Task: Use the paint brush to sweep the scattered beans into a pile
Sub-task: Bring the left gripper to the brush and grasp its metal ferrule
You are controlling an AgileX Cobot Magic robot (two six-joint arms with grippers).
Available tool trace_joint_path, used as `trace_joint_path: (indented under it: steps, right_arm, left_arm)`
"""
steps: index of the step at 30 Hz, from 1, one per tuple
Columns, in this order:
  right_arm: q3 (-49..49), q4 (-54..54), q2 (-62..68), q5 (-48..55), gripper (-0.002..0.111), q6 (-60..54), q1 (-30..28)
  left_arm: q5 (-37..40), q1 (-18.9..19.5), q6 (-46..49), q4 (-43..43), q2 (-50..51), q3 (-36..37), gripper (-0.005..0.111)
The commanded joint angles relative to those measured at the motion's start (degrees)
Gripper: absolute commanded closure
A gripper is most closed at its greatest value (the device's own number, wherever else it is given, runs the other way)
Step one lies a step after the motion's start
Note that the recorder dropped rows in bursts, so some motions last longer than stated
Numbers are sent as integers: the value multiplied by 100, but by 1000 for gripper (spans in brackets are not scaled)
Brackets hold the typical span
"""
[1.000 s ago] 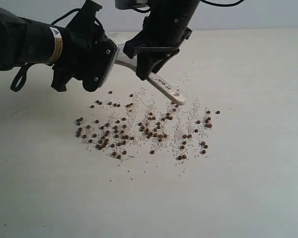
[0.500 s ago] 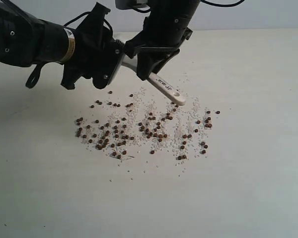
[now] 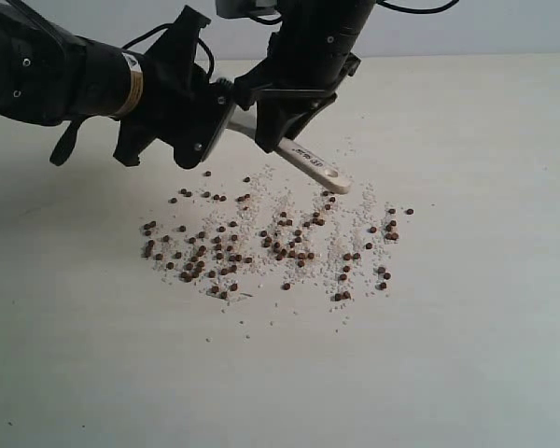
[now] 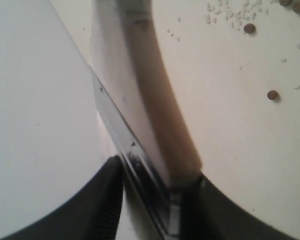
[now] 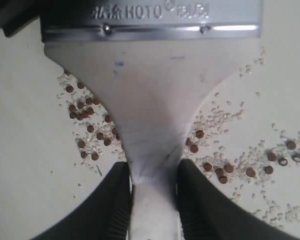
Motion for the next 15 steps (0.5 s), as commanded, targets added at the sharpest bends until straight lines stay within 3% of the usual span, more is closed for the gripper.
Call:
trace_joint_path:
  steps: [1,5,11,15]
  right_arm:
    - [-55,110,-20,-85,108,18,-12]
    - [-55,110,-20,-85,105,45,-12]
    - [-55,110,-20,-85,88,57,-12]
    - [-55,110,-20,-85,75,57,-12]
  left_arm:
    - [-57,-40,208,-31,40,-16,72]
    - [-82,-40,208,-31,40,-16,77]
    - [-46,-40,208,-31,40,-16,107]
    - [160,-40,324,-31,40,-16,107]
